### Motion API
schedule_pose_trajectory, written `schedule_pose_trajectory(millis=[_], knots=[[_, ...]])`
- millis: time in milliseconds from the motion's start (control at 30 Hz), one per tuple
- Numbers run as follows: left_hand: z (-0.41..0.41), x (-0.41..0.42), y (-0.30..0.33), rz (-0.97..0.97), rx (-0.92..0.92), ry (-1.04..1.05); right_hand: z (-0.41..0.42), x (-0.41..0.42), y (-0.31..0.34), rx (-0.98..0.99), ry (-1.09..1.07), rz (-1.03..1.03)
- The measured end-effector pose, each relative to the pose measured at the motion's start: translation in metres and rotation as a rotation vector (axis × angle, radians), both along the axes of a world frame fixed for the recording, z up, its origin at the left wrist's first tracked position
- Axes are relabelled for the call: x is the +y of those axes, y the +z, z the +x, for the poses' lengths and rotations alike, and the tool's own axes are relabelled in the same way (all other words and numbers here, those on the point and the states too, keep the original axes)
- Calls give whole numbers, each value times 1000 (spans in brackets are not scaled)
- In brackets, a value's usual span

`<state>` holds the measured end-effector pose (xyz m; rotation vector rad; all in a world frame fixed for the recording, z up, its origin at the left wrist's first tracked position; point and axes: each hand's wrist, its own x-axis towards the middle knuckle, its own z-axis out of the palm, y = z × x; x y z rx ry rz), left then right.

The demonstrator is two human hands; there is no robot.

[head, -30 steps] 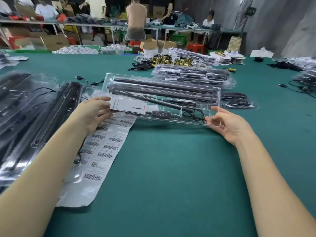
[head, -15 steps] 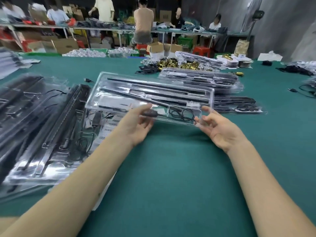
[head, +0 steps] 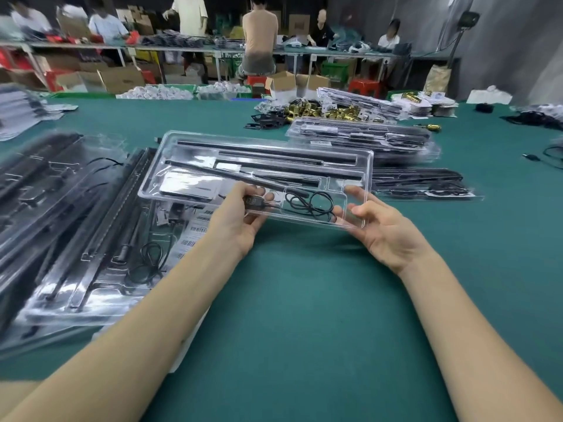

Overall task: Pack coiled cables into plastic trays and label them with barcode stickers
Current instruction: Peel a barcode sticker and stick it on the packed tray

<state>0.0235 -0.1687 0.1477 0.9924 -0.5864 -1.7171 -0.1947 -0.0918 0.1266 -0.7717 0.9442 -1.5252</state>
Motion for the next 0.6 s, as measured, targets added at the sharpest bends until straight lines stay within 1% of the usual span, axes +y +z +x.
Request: schedule_pose_trajectory(millis=[167,500,600], knots=[[2,-1,3,-15,80,9,3,4,1,1,10,-29],[1,-1,6,9,42,-3,6,15,8,29,-14,-115],[0,-1,7,2,48,-21,6,16,8,31,-34,-107]])
